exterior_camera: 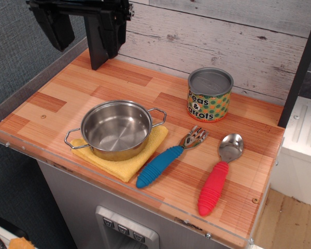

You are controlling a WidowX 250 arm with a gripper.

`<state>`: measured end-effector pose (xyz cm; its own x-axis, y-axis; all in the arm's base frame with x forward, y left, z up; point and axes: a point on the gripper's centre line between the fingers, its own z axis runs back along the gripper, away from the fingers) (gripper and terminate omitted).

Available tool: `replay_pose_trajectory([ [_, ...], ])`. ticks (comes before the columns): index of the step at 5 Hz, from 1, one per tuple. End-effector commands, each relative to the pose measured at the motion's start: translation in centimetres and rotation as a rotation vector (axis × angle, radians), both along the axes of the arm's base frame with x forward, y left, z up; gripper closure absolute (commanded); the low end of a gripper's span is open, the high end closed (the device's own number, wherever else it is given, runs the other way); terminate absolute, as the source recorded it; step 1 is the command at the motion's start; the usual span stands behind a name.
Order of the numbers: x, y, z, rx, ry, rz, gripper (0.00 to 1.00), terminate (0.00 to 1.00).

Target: Move blue fook to the lower left corner of table.

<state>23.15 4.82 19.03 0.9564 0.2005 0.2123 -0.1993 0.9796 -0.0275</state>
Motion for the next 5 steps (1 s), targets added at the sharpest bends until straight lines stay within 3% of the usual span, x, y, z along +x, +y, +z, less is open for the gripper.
replay_pose_trajectory([
  [1, 0.0, 0.0, 0.0, 0.000, 0.000, 0.000, 0.00, 0.00],
  [3, 3.6, -2.6, -2.5, 0.053, 0.045, -0.176, 0.00, 0.00],
  [5, 5.3, -5.5, -7.0, 0.129, 0.114, -0.345, 0.00, 0.00],
])
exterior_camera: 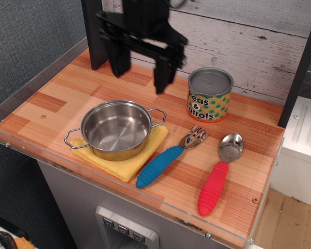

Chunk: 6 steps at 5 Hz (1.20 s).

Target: Move blue fook to the lower left corner of table.

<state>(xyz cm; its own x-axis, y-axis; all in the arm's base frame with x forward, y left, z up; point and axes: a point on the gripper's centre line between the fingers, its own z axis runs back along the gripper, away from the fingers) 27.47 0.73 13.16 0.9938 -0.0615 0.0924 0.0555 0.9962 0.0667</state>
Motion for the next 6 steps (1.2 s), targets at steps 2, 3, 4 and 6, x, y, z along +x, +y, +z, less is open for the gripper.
replay_pose_trajectory([
  [2, 1.7, -4.0, -4.6, 0.032, 0.022, -0.114, 0.00, 0.00],
  [3, 1.2, -4.5, -6.2, 0.028, 0.045, -0.103, 0.00, 0.00],
  [4, 0.9, -4.7, -7.2, 0.023, 0.057, -0.104, 0.00, 0.00],
  [6, 0.6, -4.4, -8.9, 0.052, 0.060, -0.092, 0.00, 0.00],
])
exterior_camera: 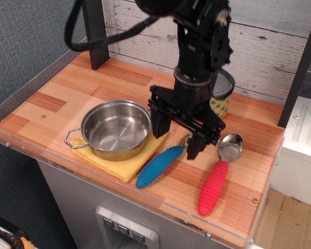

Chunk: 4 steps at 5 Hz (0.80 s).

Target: Move blue fook to the lower left corner of table.

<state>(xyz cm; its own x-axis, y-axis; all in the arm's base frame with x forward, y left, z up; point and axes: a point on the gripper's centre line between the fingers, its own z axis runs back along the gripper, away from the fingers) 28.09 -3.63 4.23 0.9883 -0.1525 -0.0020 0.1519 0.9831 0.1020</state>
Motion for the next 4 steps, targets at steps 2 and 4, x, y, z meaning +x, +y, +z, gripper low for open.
replay_pose_trajectory([
  [2, 0.0, -0.1, -1.2, 0.037, -0.017, -0.008, 0.00, 0.00],
  [4, -0.1, 0.1, -2.2, 0.051, -0.012, -0.008, 0.00, 0.00],
])
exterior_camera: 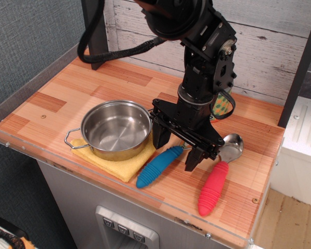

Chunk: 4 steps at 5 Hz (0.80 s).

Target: Move blue fook to the lower left corner of table.

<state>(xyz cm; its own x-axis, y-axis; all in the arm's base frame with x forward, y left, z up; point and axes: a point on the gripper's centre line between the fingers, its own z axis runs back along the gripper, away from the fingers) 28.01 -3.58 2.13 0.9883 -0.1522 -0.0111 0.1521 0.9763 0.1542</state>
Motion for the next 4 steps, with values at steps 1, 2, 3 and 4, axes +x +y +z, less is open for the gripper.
replay_pose_trajectory([
  [1, 0.1, 0.1, -0.7, 0.009, 0.003, -0.002, 0.00, 0.00],
  [2, 0.0, -0.1, -0.8, 0.022, -0.009, -0.015, 0.00, 0.00],
  [3, 0.0, 0.3, -1.0, 0.043, -0.007, 0.008, 1.00, 0.00],
  [4, -0.1, 1.0, -0.5, 0.042, -0.008, 0.020, 1.00, 0.00],
])
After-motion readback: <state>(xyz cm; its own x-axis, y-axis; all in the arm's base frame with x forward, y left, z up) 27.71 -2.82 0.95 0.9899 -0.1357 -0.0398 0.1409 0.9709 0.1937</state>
